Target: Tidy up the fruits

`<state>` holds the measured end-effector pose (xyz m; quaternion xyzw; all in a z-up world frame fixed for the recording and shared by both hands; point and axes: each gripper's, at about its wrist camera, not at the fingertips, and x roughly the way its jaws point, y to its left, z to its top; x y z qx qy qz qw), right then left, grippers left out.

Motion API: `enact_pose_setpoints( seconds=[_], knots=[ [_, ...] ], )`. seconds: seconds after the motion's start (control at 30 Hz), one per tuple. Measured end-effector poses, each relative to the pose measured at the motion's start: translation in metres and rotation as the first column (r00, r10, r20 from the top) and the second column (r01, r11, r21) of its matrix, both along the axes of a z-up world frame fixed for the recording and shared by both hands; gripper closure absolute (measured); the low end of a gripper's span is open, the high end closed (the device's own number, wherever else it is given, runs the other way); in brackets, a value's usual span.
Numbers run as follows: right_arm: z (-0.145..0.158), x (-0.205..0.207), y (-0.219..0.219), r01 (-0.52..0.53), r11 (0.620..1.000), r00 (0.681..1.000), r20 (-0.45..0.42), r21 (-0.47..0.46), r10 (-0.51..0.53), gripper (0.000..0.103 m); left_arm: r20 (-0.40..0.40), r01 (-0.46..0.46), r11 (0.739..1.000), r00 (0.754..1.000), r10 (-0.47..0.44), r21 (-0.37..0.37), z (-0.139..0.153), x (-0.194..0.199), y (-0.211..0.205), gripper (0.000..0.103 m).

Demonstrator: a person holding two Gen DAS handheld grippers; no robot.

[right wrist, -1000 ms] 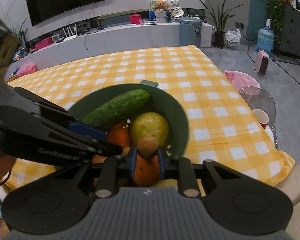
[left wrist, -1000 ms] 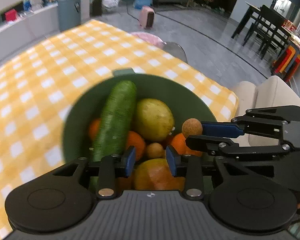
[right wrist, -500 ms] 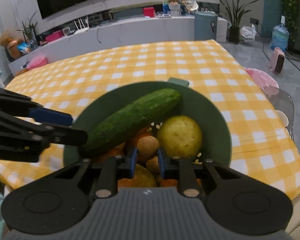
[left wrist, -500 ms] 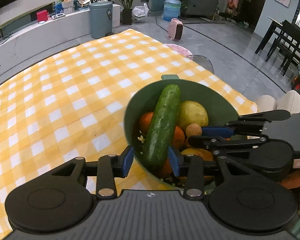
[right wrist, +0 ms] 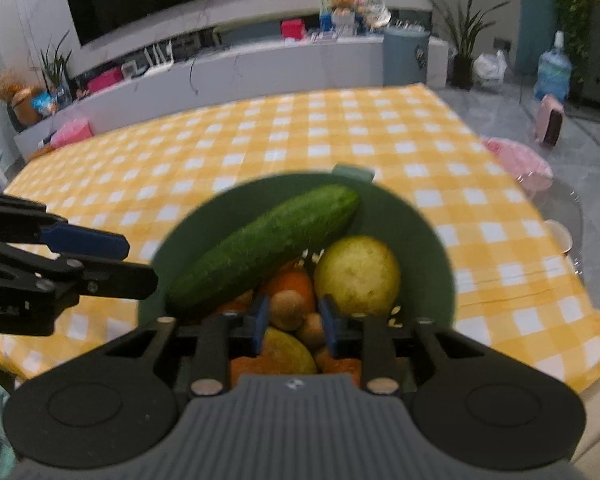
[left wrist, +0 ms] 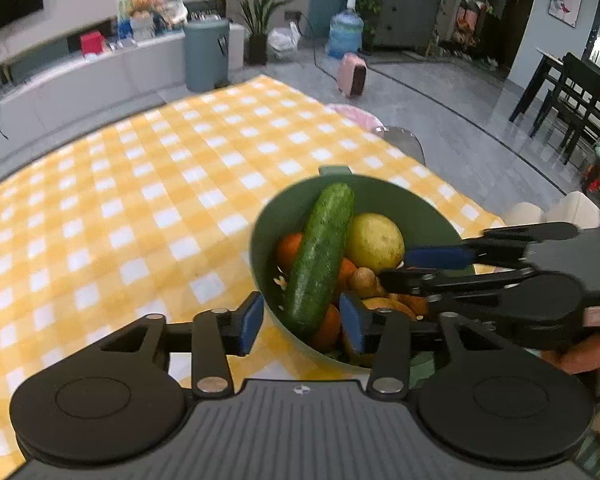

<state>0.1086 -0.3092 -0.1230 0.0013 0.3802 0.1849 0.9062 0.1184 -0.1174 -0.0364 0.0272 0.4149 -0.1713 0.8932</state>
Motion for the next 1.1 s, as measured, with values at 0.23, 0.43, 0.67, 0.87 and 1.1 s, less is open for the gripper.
enact_pose_setpoints(
  seconds=[0.23,0.43,0.67,0.87,1.1],
  knots=[
    [0.049,-0.054,-0.012,0.048,0.997,0.989,0.134,0.065,-0.057,0.05,0.159,-0.042,0.999,0.987,0.037,0.027,0.029,-0.038,0.0,0.032],
    [0.077,-0.101,-0.014,0.072,0.992,0.96,0.263,0.104,-0.097,0.035,0.311,-0.102,0.995,0.946,0.092,0.016,0.045,-0.076,-0.002,0.014],
    [0.072,-0.148,-0.013,0.107,0.989,0.921,0.365,0.103,-0.137,0.019,0.354,-0.146,0.987,0.928,0.114,0.064,0.039,-0.107,-0.002,0.013],
    [0.047,-0.172,-0.004,0.141,0.987,0.932,0.325,0.082,-0.16,0.018,0.303,-0.175,0.984,0.94,0.157,0.032,0.024,-0.122,0.004,0.009],
    [0.025,-0.183,0.006,0.165,0.985,0.937,0.305,0.045,-0.171,0.017,0.244,-0.23,0.972,0.946,0.213,0.04,0.004,-0.133,0.015,0.009]
  ],
)
